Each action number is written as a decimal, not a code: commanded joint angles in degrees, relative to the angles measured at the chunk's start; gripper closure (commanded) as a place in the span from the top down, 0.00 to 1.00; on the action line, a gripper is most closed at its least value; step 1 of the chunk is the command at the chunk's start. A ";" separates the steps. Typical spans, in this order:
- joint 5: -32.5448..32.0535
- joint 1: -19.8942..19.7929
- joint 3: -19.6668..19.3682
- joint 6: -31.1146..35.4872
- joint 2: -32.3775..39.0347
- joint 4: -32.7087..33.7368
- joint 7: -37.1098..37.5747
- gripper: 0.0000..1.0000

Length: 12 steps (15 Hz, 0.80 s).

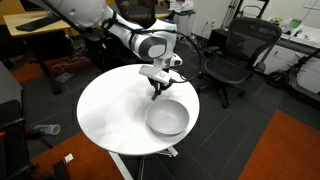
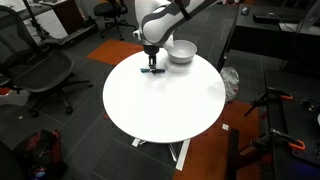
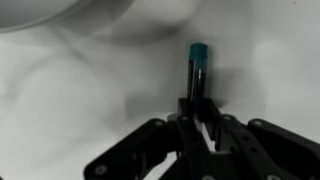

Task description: Put the green marker inside the grey bowl

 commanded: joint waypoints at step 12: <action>-0.61 0.52 -3.20 -2.88 -22.36 -14.83 11.52 0.05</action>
